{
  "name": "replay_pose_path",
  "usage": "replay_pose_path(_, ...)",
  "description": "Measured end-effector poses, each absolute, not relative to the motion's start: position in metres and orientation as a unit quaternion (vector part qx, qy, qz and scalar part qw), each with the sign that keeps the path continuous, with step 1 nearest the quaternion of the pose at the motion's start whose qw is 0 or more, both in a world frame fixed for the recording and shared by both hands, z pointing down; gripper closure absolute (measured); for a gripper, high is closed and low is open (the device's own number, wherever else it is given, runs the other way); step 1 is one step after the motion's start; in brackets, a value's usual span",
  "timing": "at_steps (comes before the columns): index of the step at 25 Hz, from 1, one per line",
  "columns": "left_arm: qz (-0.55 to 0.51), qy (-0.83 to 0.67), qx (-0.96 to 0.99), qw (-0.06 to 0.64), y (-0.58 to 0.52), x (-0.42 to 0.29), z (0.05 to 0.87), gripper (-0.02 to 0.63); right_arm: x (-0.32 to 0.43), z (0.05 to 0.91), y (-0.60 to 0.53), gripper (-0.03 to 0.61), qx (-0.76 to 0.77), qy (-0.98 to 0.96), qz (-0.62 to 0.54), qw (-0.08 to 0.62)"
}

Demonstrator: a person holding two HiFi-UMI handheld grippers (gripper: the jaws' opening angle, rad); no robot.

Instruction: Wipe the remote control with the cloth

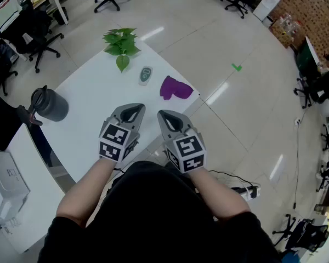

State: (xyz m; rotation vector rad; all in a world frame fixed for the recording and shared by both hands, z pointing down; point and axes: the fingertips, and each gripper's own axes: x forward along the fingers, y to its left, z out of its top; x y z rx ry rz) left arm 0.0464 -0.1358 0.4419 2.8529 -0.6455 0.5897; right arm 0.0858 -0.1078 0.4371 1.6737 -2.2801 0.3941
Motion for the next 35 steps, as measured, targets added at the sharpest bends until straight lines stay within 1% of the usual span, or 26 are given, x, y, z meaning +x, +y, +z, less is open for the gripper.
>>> replay_pose_path(5,0.207,-0.237,0.946,0.084,-0.160,0.045,0.454,0.614,0.084,0.438,-0.114,0.561,0.576,-0.790,0.151,0.145)
replay_pose_path(10,0.217,-0.258,0.935,0.111,-0.187,0.064,0.473,0.608,0.102,0.454,-0.124,0.563,0.568,-0.790,0.173,0.152)
replay_pose_path(11,0.222,-0.264,0.931,0.117,-0.196,0.069,0.479,0.577,0.107,0.460,-0.127,0.563,0.566,-0.791,0.177,0.154)
replay_pose_path(14,0.244,-0.287,0.918,0.128,-0.230,0.085,0.503,0.517,0.124,0.471,-0.140,0.561,0.556,-0.794,0.193,0.155)
replay_pose_path(15,0.253,-0.296,0.912,0.130,-0.243,0.091,0.513,0.485,0.130,0.475,-0.145,0.561,0.552,-0.795,0.197,0.155)
replay_pose_path(18,0.281,-0.327,0.890,0.144,-0.281,0.108,0.546,0.434,0.157,0.491,-0.158,0.563,0.547,-0.796,0.204,0.160)
replay_pose_path(20,0.304,-0.346,0.874,0.156,-0.304,0.116,0.572,0.380,0.174,0.502,-0.166,0.561,0.544,-0.796,0.210,0.162)
replay_pose_path(22,0.327,-0.359,0.857,0.169,-0.323,0.121,0.600,0.356,0.187,0.511,-0.174,0.563,0.540,-0.796,0.220,0.162)
replay_pose_path(25,0.356,-0.372,0.835,0.196,-0.344,0.122,0.637,0.324,0.201,0.523,-0.186,0.563,0.530,-0.800,0.229,0.165)
replay_pose_path(28,0.372,-0.381,0.819,0.215,-0.359,0.125,0.660,0.313,0.214,0.530,-0.199,0.563,0.524,-0.802,0.233,0.166)
replay_pose_path(31,0.377,-0.378,0.814,0.229,-0.364,0.132,0.674,0.313,0.224,0.536,-0.209,0.563,0.521,-0.802,0.241,0.163)
replay_pose_path(35,0.398,-0.398,0.792,0.236,-0.367,0.122,0.688,0.312,0.230,0.543,-0.218,0.563,0.516,-0.804,0.247,0.165)
